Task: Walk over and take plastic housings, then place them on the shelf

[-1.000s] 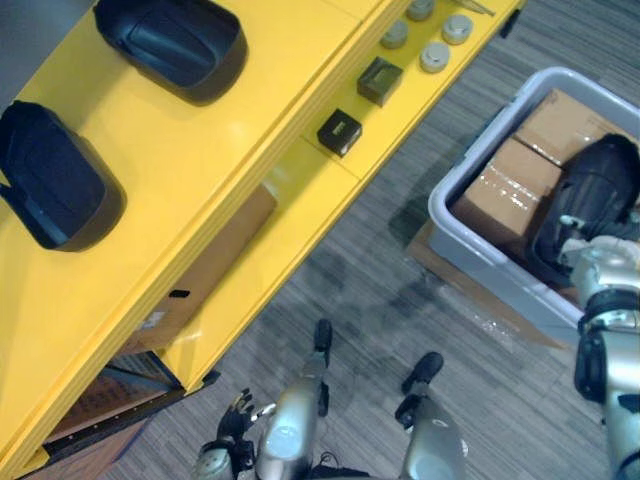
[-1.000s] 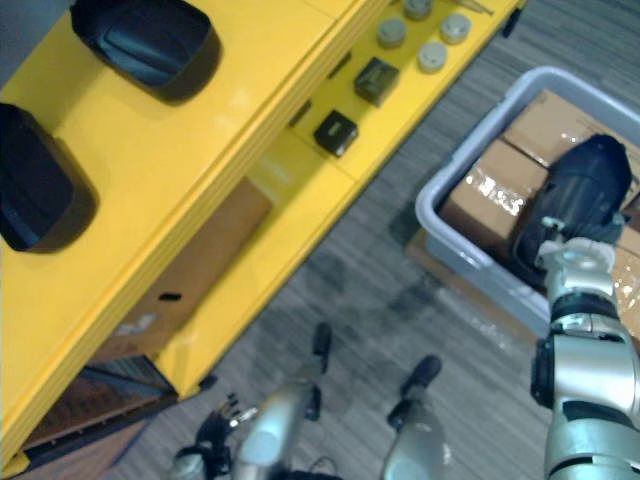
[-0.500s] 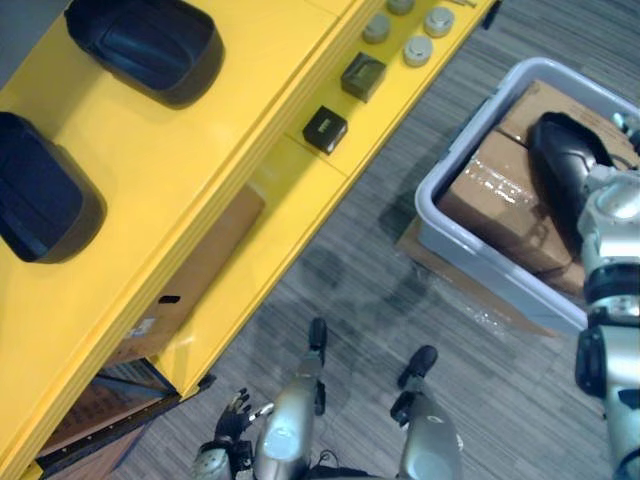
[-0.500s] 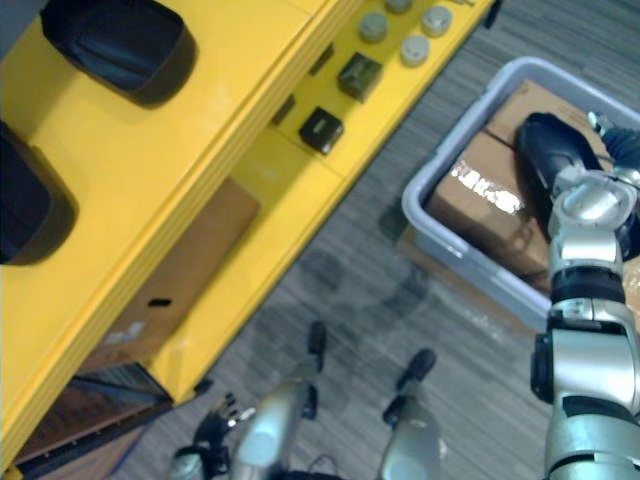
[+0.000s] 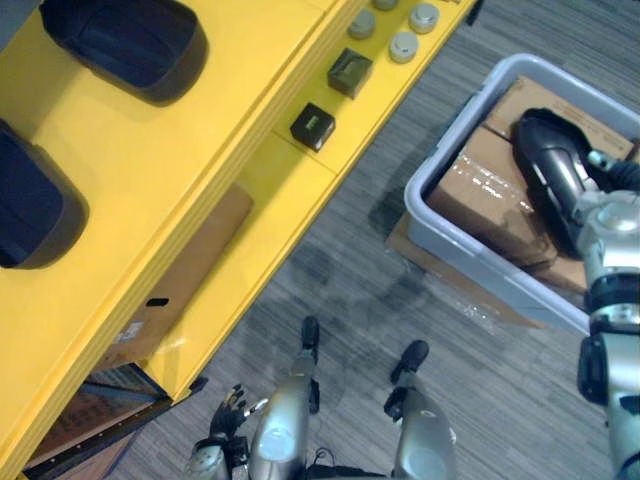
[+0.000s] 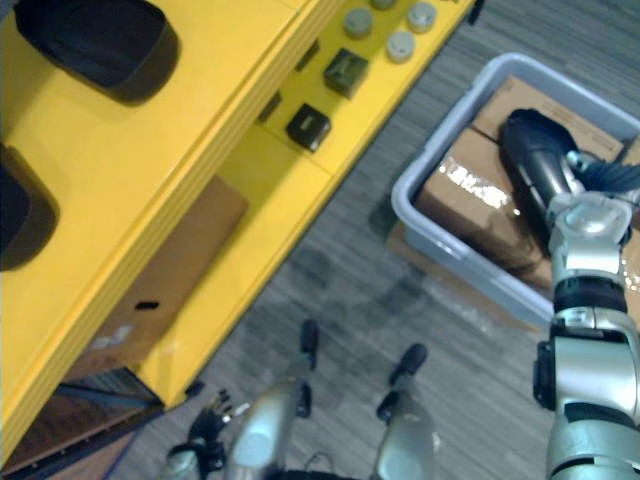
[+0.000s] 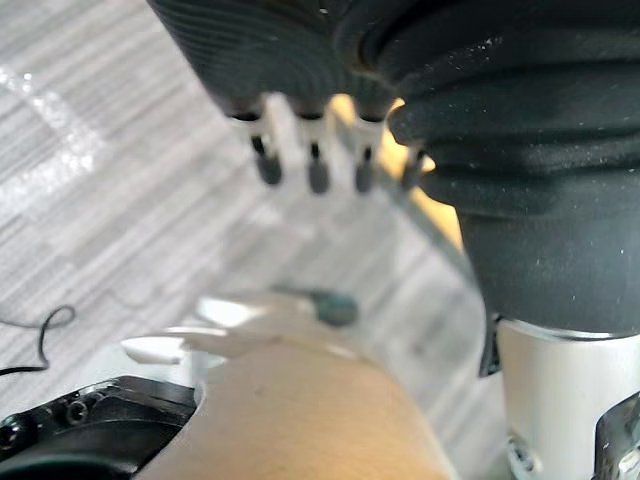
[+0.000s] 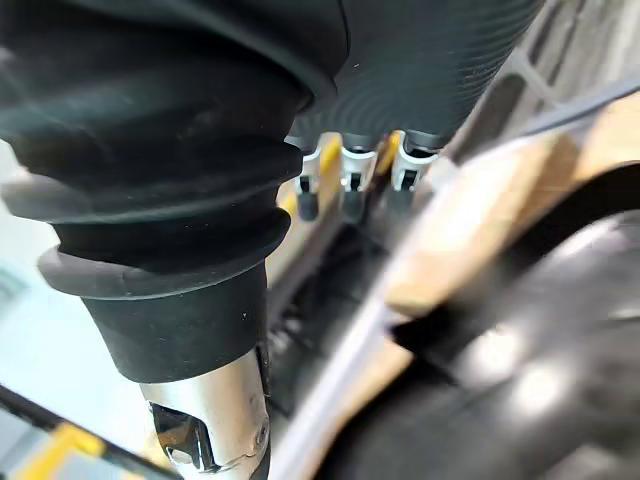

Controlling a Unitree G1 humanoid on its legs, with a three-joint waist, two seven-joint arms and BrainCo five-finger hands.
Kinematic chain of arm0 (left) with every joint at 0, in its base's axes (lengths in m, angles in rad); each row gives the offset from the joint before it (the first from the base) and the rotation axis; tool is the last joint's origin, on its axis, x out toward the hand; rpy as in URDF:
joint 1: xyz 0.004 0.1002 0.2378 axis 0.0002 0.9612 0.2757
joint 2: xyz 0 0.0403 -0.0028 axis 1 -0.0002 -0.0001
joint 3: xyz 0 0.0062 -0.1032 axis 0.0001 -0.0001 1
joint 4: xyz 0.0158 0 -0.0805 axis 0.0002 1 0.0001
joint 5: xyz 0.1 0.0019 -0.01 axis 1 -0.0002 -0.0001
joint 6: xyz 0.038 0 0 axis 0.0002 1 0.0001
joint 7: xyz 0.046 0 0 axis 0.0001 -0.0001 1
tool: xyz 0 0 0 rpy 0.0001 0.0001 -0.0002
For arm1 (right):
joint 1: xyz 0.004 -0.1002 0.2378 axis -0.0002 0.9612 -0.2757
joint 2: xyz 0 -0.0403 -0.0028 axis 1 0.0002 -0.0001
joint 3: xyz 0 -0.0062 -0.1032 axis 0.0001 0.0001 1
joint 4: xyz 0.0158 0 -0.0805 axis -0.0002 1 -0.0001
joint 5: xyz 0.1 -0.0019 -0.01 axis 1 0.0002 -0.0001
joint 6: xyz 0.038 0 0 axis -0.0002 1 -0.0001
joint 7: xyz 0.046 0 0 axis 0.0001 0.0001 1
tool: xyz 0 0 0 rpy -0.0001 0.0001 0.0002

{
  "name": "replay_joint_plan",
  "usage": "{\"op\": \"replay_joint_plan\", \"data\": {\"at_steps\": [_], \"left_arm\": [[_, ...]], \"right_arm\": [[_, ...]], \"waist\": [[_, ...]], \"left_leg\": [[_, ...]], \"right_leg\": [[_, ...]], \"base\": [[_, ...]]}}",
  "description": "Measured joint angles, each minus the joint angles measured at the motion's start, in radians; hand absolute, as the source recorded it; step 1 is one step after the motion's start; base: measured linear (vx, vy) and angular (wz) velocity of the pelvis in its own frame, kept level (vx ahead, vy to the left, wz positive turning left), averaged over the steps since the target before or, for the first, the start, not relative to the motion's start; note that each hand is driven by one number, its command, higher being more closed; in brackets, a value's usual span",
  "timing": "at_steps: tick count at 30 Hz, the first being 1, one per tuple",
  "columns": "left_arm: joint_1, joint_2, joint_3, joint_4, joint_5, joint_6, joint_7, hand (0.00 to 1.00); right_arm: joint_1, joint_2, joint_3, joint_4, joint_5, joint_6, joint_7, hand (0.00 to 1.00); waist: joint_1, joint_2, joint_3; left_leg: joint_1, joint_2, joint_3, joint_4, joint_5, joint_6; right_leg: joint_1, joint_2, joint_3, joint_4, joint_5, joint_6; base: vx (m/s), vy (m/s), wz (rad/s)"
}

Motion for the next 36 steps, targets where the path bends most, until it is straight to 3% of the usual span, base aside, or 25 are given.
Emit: {"op": "replay_joint_plan", "data": {"at_steps": [9,15,19,26,33,36], "left_arm": [[0.0,0.004,0.001,-0.009,0.001,-0.001,0.0,0.0],[0.0,0.009,0.001,-0.013,0.001,0.001,0.001,0.0],[0.0,0.009,0.0,-0.014,0.0,0.001,0.003,0.0],[0.0,0.01,-0.001,-0.016,0.001,0.004,0.01,0.0],[0.0,0.012,-0.002,-0.025,0.0,0.006,0.015,0.0],[0.0,0.017,-0.004,-0.03,0.0,0.018,0.015,0.0]], "right_arm": [[0.01,-0.007,0.036,0.045,-0.003,0.071,0.044,0.0],[0.01,-0.01,0.037,0.06,-0.014,0.076,0.06,0.0],[0.01,-0.01,0.037,0.062,-0.032,0.128,-0.048,0.0],[0.009,-0.045,0.021,0.071,-0.029,0.139,-0.183,0.0],[0.004,-0.078,-0.016,0.111,-0.004,0.18,-0.202,0.0],[0.005,-0.087,-0.023,0.127,0.01,0.185,-0.158,0.0]], "waist": [[0.001,-0.012,0.007],[0.0,-0.015,0.009],[0.001,-0.015,0.009],[0.0,-0.015,0.009],[-0.002,-0.015,0.009],[-0.012,-0.015,0.009]], "left_leg": [[-0.003,-0.001,0.001,-0.001,0.0,0.0],[-0.005,-0.001,0.0,-0.001,0.0,0.0],[-0.01,-0.001,0.0,-0.001,0.0,0.0],[-0.013,-0.003,-0.001,-0.001,0.0,0.0],[-0.034,-0.003,0.001,-0.001,0.0,0.0],[-0.04,-0.003,0.002,-0.001,0.0,0.0]], "right_leg": [[0.0,0.001,0.001,-0.008,0.002,0.004],[-0.001,0.001,0.0,-0.008,0.003,0.004],[-0.005,0.0,-0.001,-0.008,0.003,0.004],[-0.009,-0.001,-0.001,-0.008,0.003,0.005],[-0.032,-0.001,0.002,-0.007,0.004,0.007],[-0.038,-0.001,0.003,-0.007,0.006,0.008]], "base": [[0.0,0.0,0.0],[0.0,0.0,0.0],[0.0,0.0,0.0],[0.0,0.0,0.0],[0.01,-0.023,0.0],[0.03,-0.062,0.0]]}}
